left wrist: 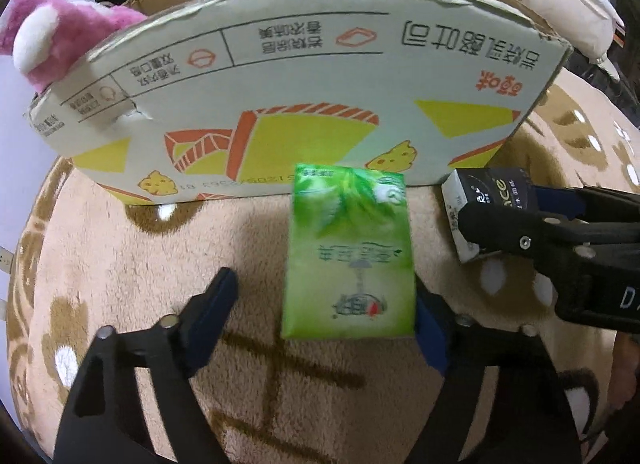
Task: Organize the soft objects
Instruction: 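Close the left tool on the green tissue pack while the right tool grips the black Face pack, then lift the green pack with the left tool while the right tool carries the Face pack into the box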
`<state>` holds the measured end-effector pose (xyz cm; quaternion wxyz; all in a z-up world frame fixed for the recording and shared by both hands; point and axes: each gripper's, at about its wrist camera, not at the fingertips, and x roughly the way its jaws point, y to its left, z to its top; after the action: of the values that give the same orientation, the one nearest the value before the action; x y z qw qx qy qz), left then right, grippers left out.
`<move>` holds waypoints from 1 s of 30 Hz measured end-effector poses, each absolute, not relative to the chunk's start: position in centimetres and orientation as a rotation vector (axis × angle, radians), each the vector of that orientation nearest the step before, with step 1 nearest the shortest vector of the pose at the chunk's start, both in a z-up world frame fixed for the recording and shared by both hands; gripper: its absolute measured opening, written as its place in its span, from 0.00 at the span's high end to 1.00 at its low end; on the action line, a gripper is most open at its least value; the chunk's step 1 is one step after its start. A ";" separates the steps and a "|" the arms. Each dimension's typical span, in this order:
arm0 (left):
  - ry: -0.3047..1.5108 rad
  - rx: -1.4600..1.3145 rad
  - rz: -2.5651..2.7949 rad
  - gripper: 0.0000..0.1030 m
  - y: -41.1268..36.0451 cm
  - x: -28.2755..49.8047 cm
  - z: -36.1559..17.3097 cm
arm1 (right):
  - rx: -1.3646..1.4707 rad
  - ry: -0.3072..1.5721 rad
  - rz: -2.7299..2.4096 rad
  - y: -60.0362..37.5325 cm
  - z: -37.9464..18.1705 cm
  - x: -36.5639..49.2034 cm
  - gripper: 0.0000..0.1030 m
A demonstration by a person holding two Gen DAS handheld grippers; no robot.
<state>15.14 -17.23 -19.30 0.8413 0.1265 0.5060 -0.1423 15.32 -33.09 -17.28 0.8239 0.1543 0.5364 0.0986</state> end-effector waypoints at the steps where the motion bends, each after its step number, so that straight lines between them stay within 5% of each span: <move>1: 1.066 0.271 -0.303 0.29 -17.0 15.0 -19.3 | 0.330 1.139 0.206 -33.2 -17.2 15.2 0.33; 7: 1.049 0.272 -0.297 0.47 -15.6 14.6 -18.4 | 0.347 1.139 0.166 -34.2 -16.4 14.3 0.33; 30: 0.870 0.308 -0.232 0.48 -13.4 10.4 -11.3 | 0.320 1.025 0.179 -33.4 -11.0 11.3 0.33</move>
<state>10.38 -13.43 -11.34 0.8888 0.1484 0.4189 -0.1118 11.30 -33.38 -10.96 0.8555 0.1521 0.4877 0.0851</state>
